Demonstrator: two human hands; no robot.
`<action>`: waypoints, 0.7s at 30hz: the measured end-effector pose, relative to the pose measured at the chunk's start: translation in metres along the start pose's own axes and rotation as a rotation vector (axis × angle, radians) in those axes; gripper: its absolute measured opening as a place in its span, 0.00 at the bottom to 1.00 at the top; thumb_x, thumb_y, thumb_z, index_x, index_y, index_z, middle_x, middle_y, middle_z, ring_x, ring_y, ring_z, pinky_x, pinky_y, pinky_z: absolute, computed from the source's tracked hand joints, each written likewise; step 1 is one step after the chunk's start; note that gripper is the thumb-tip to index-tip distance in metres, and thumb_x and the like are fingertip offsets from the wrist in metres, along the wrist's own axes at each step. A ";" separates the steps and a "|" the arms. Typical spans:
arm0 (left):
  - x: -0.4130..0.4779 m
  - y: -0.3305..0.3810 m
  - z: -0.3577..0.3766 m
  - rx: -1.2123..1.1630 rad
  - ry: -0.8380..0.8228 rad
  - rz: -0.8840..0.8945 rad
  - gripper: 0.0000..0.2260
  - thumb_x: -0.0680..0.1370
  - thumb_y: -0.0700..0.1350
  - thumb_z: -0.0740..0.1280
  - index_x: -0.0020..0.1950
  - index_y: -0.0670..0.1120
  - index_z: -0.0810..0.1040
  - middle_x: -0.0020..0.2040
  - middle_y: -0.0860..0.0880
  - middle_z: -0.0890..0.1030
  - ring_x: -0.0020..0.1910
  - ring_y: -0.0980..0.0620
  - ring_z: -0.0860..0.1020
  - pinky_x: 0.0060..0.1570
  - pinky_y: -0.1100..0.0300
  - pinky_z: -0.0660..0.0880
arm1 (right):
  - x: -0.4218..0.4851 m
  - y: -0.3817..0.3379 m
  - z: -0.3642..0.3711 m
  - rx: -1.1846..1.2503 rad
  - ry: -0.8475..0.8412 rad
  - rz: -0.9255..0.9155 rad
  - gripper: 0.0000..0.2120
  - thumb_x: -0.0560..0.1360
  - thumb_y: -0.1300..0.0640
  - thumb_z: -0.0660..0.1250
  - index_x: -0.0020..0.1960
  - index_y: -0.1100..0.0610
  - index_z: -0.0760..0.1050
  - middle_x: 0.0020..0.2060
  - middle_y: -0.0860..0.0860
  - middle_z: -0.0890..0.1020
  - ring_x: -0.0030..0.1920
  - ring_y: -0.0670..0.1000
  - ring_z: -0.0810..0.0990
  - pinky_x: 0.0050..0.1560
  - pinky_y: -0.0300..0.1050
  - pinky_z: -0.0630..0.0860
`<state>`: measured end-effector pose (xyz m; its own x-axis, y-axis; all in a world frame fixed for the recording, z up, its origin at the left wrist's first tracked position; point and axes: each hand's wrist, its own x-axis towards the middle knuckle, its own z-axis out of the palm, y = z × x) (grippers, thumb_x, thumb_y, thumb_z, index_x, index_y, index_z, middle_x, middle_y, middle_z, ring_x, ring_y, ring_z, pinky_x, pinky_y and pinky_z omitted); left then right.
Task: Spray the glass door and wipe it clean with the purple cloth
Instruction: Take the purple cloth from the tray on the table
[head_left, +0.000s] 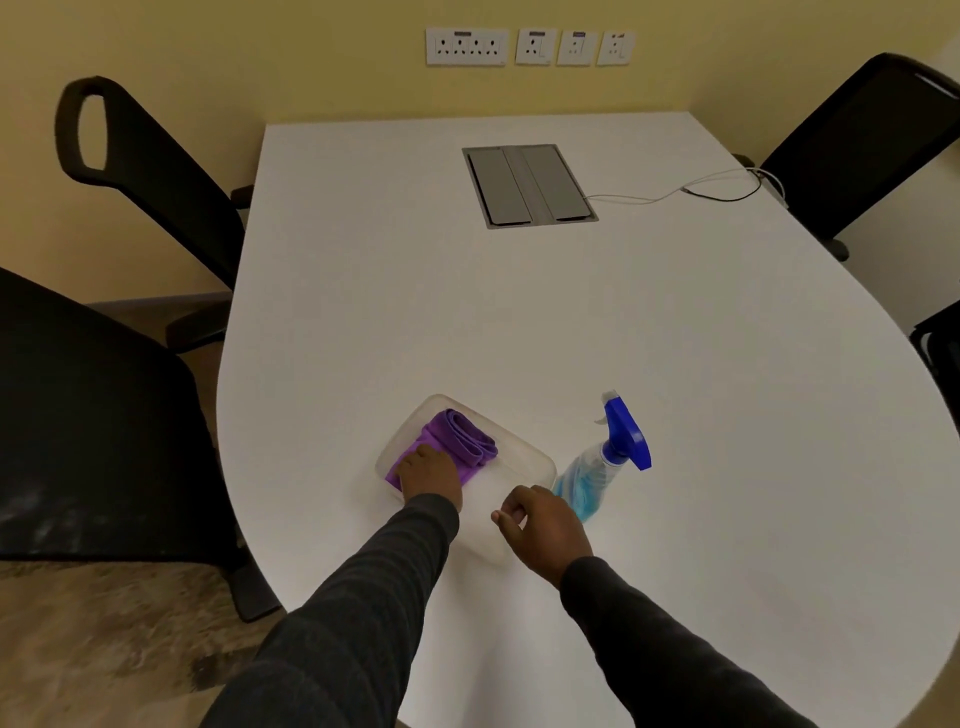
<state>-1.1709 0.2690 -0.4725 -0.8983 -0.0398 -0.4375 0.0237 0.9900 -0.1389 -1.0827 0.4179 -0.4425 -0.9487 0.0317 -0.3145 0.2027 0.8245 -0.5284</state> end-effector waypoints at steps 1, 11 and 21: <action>0.002 0.000 0.000 0.020 0.005 -0.001 0.29 0.80 0.51 0.69 0.76 0.40 0.64 0.71 0.39 0.73 0.69 0.40 0.74 0.70 0.46 0.73 | 0.001 -0.001 0.001 0.005 -0.004 0.001 0.14 0.80 0.41 0.65 0.54 0.51 0.77 0.48 0.46 0.80 0.47 0.46 0.78 0.51 0.37 0.76; 0.015 -0.003 0.000 -0.010 -0.045 0.122 0.16 0.84 0.47 0.64 0.70 0.43 0.74 0.64 0.44 0.79 0.63 0.45 0.79 0.67 0.52 0.76 | 0.004 -0.004 0.008 0.022 -0.036 0.010 0.09 0.80 0.41 0.65 0.49 0.46 0.74 0.45 0.44 0.79 0.46 0.45 0.78 0.49 0.33 0.74; -0.008 -0.040 -0.092 -0.483 -0.074 0.122 0.14 0.79 0.43 0.67 0.64 0.42 0.75 0.60 0.42 0.80 0.58 0.42 0.80 0.59 0.54 0.78 | -0.003 -0.022 -0.017 0.349 0.026 0.067 0.12 0.79 0.42 0.68 0.54 0.50 0.76 0.46 0.45 0.80 0.46 0.45 0.79 0.44 0.33 0.74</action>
<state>-1.2048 0.2417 -0.3811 -0.8676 0.0878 -0.4894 -0.0953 0.9367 0.3369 -1.0887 0.4088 -0.4168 -0.9354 0.0972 -0.3398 0.3311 0.5777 -0.7461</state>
